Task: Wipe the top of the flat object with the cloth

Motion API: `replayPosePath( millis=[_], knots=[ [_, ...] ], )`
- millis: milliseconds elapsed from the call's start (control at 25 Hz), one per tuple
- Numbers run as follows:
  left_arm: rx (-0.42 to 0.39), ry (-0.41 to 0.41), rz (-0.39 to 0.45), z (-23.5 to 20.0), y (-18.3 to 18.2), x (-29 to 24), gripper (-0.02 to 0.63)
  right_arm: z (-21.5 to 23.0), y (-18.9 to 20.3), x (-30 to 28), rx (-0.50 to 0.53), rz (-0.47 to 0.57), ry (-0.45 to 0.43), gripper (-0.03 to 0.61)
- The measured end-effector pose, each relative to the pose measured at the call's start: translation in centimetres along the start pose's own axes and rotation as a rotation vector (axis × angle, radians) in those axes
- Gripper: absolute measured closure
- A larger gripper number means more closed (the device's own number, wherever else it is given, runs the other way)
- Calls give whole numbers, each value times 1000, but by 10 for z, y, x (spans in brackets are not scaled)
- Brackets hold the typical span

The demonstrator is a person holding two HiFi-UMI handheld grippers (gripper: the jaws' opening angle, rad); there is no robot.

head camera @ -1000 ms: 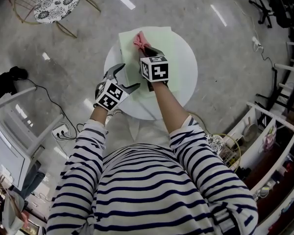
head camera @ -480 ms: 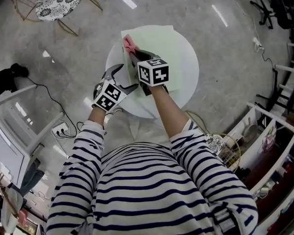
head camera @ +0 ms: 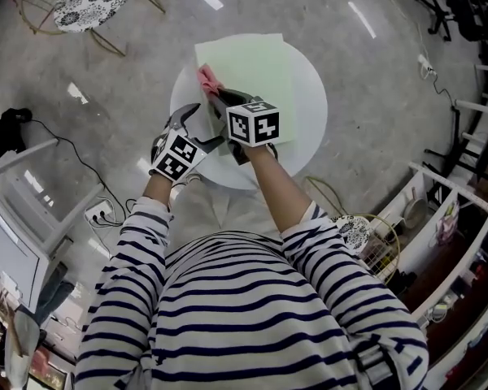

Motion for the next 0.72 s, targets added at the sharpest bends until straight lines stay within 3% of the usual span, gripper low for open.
replayPosePath(
  millis=[240, 720],
  knots=[
    [-12, 1, -8, 1, -5, -4, 189, 19, 9, 5, -59, 5, -2, 532],
    [-31, 7, -31, 10, -5, -4, 189, 62, 24, 45, -91, 27, 111, 532]
  ],
)
Point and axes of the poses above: the fingertips, and each gripper's own axes: x backward along the fingers, z to its right, y out of its underside, the point moved 5 cm from there along x, backward along the fingers, and after that the axes turned 14 degrees about -z, right-handed, at the moved point
